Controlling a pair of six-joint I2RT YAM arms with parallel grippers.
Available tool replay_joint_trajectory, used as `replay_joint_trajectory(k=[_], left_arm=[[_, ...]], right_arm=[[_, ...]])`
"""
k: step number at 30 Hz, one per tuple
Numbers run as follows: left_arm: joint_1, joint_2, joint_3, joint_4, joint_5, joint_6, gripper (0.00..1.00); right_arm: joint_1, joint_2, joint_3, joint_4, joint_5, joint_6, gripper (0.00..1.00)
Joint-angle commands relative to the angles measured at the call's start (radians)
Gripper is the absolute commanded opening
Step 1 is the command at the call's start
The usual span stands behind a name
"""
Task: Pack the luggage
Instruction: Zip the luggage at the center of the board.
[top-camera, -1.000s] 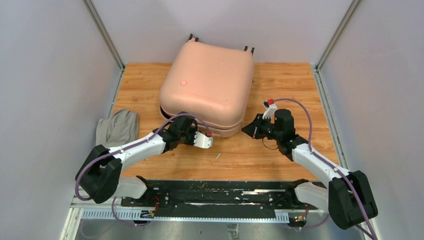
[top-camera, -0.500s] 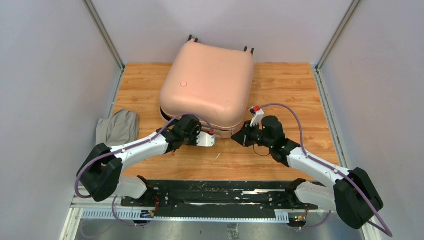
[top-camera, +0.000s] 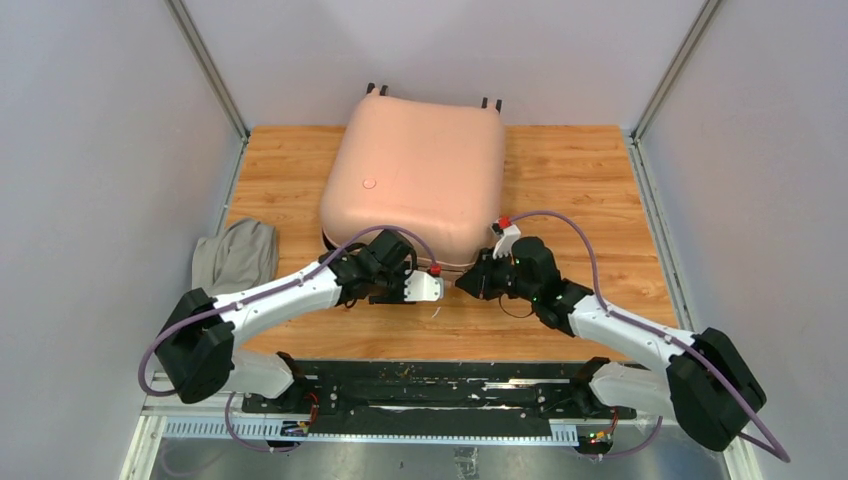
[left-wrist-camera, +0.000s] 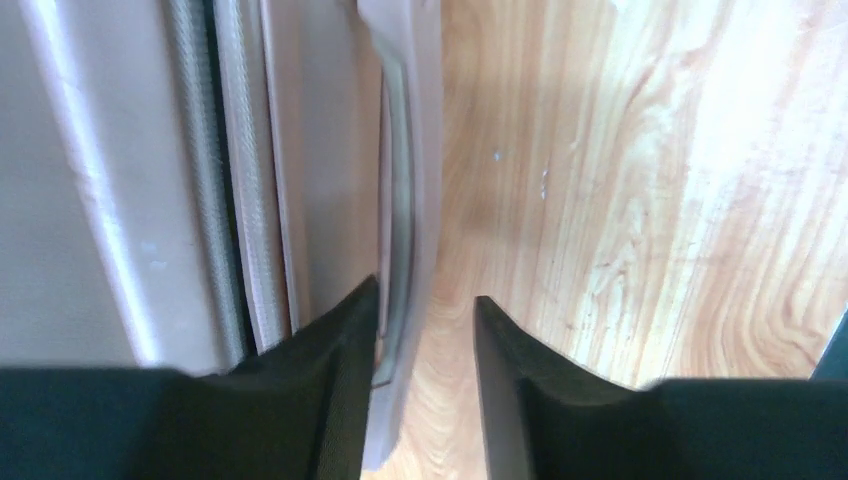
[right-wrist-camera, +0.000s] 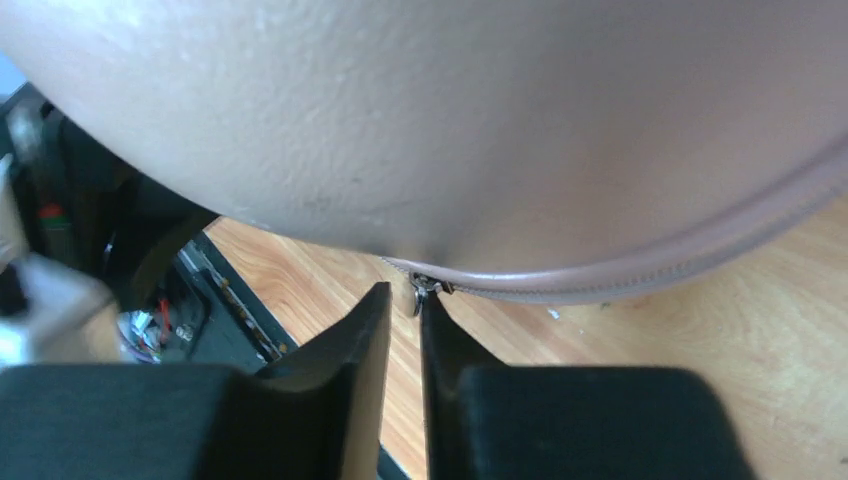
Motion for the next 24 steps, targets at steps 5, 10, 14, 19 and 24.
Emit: replay_joint_trajectory(k=[5, 10, 14, 19, 24], left_arm=[[-0.042, -0.218, 0.111, -0.216, 0.093, -0.069, 0.65], [0.043, -0.28, 0.242, -0.46, 0.147, -0.088, 0.68], [0.281, -0.249, 0.34, -0.567, 0.217, -0.029, 0.67], [0.635, -0.128, 0.496, -0.566, 0.346, -0.04, 0.65], [0.904, -0.01, 0.507, -0.544, 0.472, -0.121, 0.59]], right_arm=[[-0.094, -0.195, 0.042, -0.288, 0.109, 0.068, 0.55], [-0.205, -0.355, 0.1, -0.502, 0.126, 0.058, 0.68], [-0.335, -0.394, 0.178, -0.602, 0.135, 0.074, 0.66], [-0.505, -0.219, 0.284, -0.638, 0.157, 0.141, 0.58], [-0.559, 0.036, 0.442, -0.609, 0.258, 0.151, 0.54]])
